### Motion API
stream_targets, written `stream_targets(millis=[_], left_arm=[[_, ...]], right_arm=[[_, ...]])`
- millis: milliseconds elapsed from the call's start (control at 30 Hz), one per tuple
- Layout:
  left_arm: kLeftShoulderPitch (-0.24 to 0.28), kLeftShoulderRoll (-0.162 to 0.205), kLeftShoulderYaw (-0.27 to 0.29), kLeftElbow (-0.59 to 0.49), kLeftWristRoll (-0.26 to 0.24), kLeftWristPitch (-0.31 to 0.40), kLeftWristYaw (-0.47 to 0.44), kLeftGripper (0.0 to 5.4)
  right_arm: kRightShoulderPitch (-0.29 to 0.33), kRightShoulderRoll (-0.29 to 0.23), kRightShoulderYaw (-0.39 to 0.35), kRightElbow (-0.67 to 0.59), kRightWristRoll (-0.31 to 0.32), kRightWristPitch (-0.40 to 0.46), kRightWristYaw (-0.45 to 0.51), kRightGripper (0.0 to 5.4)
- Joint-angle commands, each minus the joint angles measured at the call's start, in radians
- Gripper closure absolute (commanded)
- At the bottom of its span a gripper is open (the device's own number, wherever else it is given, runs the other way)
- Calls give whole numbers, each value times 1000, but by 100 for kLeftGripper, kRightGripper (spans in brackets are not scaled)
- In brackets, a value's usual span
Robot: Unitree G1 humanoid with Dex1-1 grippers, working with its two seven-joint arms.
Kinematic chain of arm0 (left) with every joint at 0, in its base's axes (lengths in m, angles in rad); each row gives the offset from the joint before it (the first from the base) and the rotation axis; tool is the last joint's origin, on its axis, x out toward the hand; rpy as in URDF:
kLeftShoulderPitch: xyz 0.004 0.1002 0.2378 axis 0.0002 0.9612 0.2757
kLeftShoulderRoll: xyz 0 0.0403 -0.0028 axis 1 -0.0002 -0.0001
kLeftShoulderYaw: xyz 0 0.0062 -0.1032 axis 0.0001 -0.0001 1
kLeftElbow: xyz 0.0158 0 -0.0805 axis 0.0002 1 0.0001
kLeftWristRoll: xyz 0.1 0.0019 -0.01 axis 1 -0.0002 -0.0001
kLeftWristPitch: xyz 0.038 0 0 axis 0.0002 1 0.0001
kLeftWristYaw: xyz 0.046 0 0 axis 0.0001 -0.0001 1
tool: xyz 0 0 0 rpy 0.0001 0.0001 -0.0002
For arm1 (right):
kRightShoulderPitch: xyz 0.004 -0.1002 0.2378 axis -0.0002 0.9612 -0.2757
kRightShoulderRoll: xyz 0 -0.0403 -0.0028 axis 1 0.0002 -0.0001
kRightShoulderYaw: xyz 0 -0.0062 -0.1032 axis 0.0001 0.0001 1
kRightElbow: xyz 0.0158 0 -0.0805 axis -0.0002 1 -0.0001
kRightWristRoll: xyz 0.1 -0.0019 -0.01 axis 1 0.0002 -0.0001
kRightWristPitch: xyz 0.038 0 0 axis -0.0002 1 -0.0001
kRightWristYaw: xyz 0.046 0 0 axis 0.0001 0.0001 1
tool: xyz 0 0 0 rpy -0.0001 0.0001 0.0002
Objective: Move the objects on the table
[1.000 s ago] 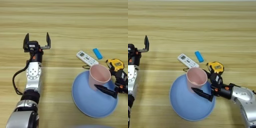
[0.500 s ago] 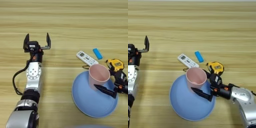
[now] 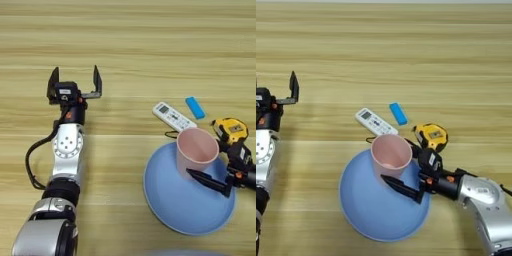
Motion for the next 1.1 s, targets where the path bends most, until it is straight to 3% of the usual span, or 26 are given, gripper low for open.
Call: stream_targets(millis=[33, 167, 500, 1100], left_arm=[[-20, 8, -1, 15, 8, -10, -4, 0], [-23, 8, -1, 21, 8, -12, -4, 0], [-28, 7, 0, 32, 9, -19, -1, 0], [-32, 11, 4, 42, 6, -24, -6, 0]], right_arm=[[27, 3, 30, 38, -38, 14, -8, 118], [26, 1, 36, 50, -38, 9, -10, 122], [13, 1, 34, 67, -41, 6, -18, 1], [4, 1, 10, 12, -17, 17, -23, 1]])
